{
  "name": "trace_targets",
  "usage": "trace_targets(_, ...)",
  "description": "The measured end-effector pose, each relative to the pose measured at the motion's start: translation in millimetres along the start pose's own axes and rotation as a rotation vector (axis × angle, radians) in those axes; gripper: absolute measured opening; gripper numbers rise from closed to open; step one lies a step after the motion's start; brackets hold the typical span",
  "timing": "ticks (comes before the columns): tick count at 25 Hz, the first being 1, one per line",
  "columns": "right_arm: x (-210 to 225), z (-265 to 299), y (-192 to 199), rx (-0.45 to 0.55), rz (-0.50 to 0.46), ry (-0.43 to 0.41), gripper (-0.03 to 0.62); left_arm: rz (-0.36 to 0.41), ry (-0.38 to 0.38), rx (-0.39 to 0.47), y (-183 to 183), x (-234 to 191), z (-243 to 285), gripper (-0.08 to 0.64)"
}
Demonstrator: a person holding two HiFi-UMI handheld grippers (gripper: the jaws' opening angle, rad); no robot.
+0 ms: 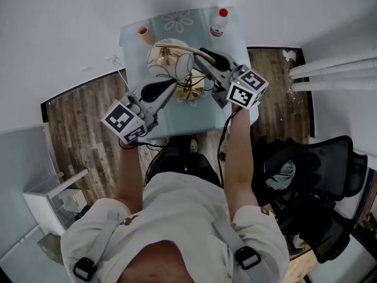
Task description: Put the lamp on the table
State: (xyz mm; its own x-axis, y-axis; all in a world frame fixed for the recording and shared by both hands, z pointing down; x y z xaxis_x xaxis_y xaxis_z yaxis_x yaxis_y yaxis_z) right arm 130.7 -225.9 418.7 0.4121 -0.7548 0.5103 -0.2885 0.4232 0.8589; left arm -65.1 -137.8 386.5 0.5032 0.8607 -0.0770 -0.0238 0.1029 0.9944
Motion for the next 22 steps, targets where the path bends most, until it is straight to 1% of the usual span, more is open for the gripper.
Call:
trace_targets(5,-11,-6,9,-0.015,-0.015,-0.032,0.126,-0.003,-0.003,-0.002,-3,12,-4,0.001)
trace_targets(9,-19,-10,16,-0.036,-0.034,-0.055,0.132,-0.011,-0.008,-0.005,-3,20,-8,0.001)
trace_targets(16,-27,-16,23,-0.034,-0.060,-0.061,0.140,-0.023,-0.011,-0.015,0,31,-13,0.001)
trace_targets(19,-30,-17,26,-0.052,-0.075,-0.058,0.147,-0.029,-0.014,-0.010,1,33,-15,0.000)
trace_targets(21,-30,-19,27,-0.073,-0.077,-0.053,0.173,-0.031,-0.019,-0.002,0,32,-16,0.000)
trace_targets(22,-31,-21,27,-0.081,-0.075,-0.055,0.205,-0.030,-0.020,-0.001,0,32,-16,0.000)
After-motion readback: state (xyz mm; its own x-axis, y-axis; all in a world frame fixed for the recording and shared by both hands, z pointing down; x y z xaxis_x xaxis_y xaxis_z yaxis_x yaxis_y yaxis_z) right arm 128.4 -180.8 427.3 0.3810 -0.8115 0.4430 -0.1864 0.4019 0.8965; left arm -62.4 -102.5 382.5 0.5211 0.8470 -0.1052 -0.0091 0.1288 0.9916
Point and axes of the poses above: the fingertips, and each gripper's own axes: z forward along the fingers, x to its right, y out of its underside, the point moved 8 cm from there along -z, backward along the fingers, and after that the axes turned 6 degrees about z, right-handed, at the moved point
